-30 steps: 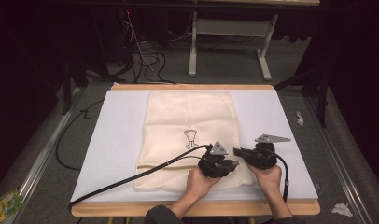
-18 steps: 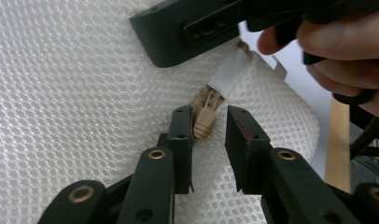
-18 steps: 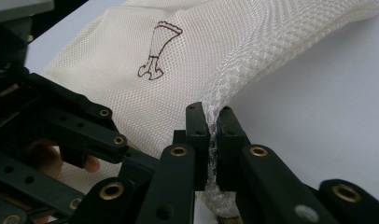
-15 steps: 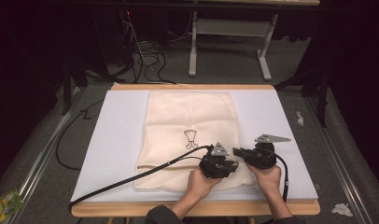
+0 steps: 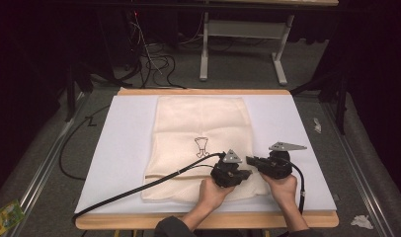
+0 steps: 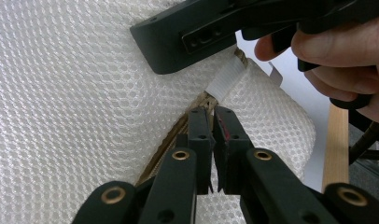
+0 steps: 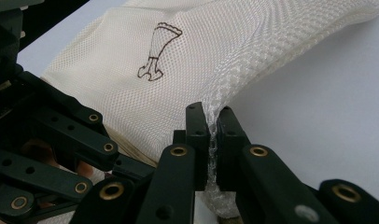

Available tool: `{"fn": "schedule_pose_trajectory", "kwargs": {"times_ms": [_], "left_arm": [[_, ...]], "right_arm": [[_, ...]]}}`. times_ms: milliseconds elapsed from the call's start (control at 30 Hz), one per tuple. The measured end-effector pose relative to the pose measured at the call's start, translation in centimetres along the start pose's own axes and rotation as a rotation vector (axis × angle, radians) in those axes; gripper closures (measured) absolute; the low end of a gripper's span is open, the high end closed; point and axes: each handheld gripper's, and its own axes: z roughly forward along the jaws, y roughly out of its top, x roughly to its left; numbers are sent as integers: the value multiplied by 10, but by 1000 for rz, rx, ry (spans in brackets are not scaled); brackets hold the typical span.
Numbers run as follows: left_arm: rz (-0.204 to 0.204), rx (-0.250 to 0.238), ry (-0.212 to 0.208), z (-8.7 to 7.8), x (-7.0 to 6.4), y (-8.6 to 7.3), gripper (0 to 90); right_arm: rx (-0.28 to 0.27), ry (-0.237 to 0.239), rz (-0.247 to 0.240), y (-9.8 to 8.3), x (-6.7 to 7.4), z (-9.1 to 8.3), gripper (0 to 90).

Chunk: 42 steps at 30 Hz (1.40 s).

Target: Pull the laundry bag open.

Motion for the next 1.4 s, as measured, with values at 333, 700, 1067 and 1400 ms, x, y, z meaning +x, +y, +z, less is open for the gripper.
{"fn": "schedule_pose_trajectory", "kwargs": {"times_ms": [333,700,1067,1400], "left_arm": [[50,12,11,-8,-4,1,868],[68,22,16,-14,-3,1,870],[51,28,36,-23,4,-3,870],[54,13,40,-32,9,-9,869]], "right_arm": [[2,-9,-13,0,-1,-2,875],[8,-8,-21,0,0,-2,876],[2,-15,-20,0,-2,-7,876],[-6,-11,-25,0,-3,-6,875]]}}
